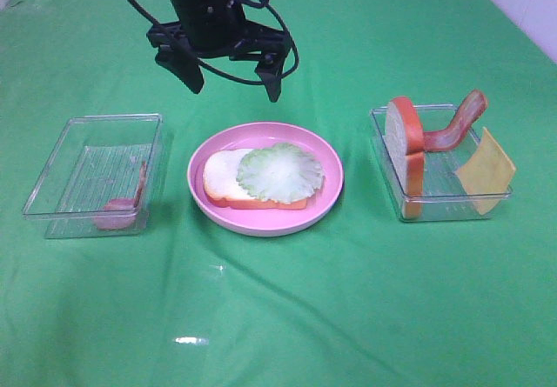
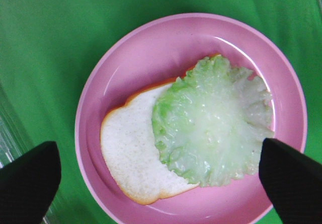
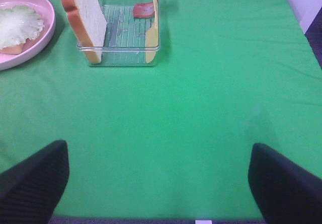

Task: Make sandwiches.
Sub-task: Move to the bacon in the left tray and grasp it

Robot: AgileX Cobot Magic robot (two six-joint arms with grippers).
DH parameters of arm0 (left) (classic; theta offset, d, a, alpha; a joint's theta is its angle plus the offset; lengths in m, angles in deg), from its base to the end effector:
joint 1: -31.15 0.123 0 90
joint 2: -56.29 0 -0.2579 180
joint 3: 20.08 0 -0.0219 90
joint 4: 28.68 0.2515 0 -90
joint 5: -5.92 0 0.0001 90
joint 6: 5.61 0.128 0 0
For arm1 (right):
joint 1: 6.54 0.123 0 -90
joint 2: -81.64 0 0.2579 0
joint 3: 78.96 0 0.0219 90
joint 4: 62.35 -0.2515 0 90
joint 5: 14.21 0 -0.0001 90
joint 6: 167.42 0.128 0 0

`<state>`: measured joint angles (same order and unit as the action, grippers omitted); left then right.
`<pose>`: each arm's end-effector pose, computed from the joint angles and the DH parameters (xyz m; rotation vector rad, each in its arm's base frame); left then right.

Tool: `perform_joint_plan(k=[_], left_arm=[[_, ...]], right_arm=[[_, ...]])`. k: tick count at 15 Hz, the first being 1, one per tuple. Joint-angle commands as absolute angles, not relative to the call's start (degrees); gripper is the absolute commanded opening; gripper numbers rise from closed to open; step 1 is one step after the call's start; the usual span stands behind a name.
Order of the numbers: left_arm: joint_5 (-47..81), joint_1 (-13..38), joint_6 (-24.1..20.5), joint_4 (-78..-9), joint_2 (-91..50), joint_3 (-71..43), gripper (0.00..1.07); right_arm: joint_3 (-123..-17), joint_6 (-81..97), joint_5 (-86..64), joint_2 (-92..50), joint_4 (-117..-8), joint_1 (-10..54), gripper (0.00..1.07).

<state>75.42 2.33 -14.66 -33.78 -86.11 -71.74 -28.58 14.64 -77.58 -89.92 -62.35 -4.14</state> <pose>0.4323 -0.2500 0.1790 0.4627 2.7928 -0.2790 0.0569 0.0024 0.2415 -0.0063 2.1330 0.0458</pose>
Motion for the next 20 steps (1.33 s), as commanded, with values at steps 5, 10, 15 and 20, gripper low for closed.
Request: perform_joint_plan(k=[5, 10, 15, 20], left_arm=[[81.37, 2.10, -15.47, -31.32, -75.28, -71.22, 1.01], [81.37, 2.10, -16.04, -28.68, -67.26, -60.34, 1.01], [81.37, 2.10, -20.85, -28.34, -65.02, -48.42, 1.01], [79.66, 2.10, -28.13, -21.80, -65.08, -40.63, 1.01]], right_arm=[[-28.41, 14.06, -77.35, -91.41, -62.35, -4.42, 0.94], [-28.41, 14.06, -77.35, -91.41, -62.35, -4.42, 0.94], [-28.41, 14.06, -77.35, -91.41, -62.35, -4.42, 0.94], [-28.41, 14.06, -77.35, -91.41, -62.35, -4.42, 0.94]])
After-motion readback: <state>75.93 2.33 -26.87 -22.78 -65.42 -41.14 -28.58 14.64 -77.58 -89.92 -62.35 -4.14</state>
